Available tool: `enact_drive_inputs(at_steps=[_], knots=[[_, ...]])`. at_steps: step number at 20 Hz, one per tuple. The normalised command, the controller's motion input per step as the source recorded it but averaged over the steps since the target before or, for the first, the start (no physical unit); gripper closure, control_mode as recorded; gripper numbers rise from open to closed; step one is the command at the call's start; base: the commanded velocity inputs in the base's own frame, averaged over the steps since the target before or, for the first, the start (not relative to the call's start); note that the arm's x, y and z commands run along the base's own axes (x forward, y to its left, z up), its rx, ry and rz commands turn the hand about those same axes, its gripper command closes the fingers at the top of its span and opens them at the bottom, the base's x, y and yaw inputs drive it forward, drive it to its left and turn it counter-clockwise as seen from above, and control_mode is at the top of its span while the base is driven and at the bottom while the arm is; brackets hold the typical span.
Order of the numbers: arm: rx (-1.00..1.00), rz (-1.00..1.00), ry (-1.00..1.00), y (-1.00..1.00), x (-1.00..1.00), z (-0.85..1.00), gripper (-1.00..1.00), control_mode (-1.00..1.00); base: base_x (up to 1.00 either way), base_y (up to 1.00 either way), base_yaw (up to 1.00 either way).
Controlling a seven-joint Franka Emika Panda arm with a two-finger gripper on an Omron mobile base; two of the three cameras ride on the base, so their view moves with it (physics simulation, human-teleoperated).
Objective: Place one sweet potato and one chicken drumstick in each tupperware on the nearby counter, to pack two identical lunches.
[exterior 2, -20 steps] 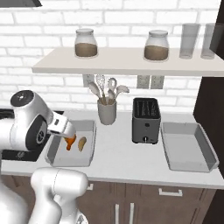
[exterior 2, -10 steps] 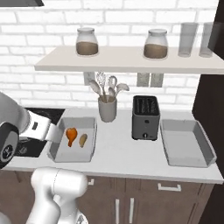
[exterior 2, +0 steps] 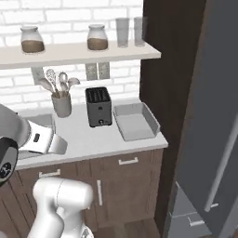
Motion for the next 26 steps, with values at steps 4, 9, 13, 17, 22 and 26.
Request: enact_drive_inputs(at_steps=[4, 9, 13, 17, 22, 26], knots=[[0.00, 0.00, 0.00, 0.00, 0.00, 0.00, -1.00, 1.00, -0.24, -0.44, -0.75], [0.00, 0.00, 0.00, 0.00, 0.00, 0.00, -1.00, 1.00, -0.21, -0.40, -0.77], [0.00, 0.00, 0.00, 0.00, 0.00, 0.00, -1.00, 1.00, -0.27, -0.78, -0.65], [0.00, 0.00, 0.00, 0.00, 0.00, 0.00, -1.00, 1.00, -0.05, -1.00, -0.43], [0.00, 0.00, 0.00, 0.00, 0.00, 0.00, -1.00, 1.00, 0.29, -1.00, -0.18], [0.00, 0.00, 0.00, 0.00, 0.00, 0.00, -1.00, 1.00, 0.93, -0.98, 0.09]])
